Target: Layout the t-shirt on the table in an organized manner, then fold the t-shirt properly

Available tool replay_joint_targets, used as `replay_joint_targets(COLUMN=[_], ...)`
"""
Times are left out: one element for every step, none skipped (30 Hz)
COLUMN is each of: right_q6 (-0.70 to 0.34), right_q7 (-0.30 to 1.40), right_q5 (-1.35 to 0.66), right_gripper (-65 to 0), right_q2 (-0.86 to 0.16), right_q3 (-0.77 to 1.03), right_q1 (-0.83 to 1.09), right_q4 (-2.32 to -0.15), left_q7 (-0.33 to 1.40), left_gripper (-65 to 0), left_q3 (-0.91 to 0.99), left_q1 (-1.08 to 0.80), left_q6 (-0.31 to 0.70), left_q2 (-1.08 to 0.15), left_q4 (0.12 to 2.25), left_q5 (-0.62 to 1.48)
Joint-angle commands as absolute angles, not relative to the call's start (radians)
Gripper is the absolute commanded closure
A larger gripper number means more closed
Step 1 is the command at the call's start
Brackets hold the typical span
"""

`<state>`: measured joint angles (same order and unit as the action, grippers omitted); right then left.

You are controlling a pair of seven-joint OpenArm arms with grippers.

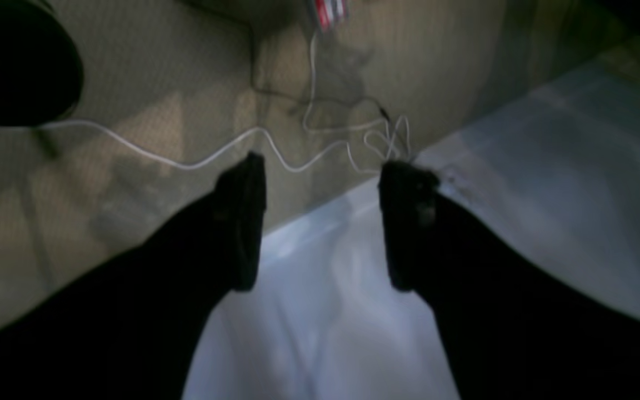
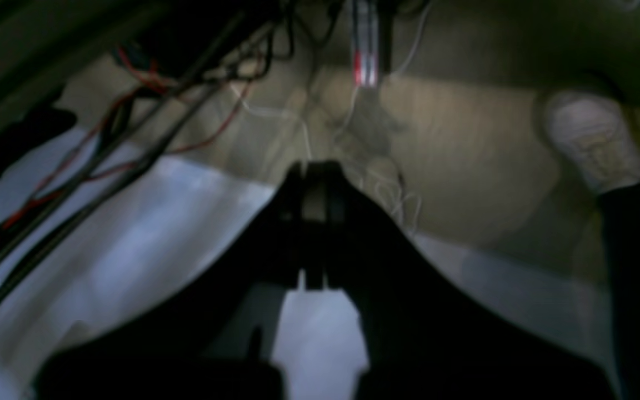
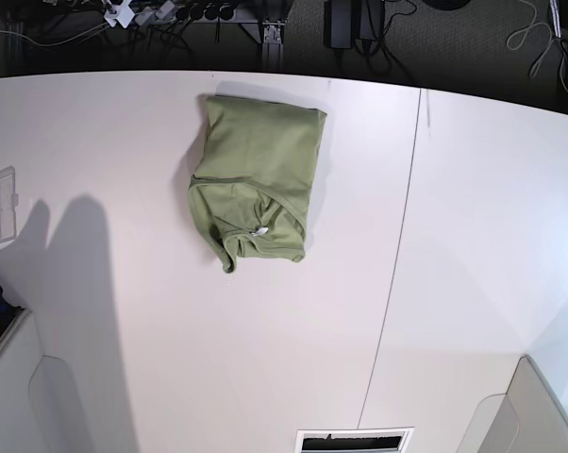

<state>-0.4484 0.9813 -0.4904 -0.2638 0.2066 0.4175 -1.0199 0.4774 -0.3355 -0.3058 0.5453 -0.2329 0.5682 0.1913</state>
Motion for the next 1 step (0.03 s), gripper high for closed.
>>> replay_joint_targets(right_q6=[-0.436], right_q7=[0.992], right_q5=[-0.497], right_gripper=[0.0], right_q2=[-0.271], right_q3=[0.183], right_q1=[0.403], right_q4=[-1.000], left_q7=[0.474], left_gripper=[-32.6], left_q3=[-0.336], left_q1=[-0.292], left_q6=[0.540], left_q2=[-0.231], left_q4=[0.545], left_q5=[0.182])
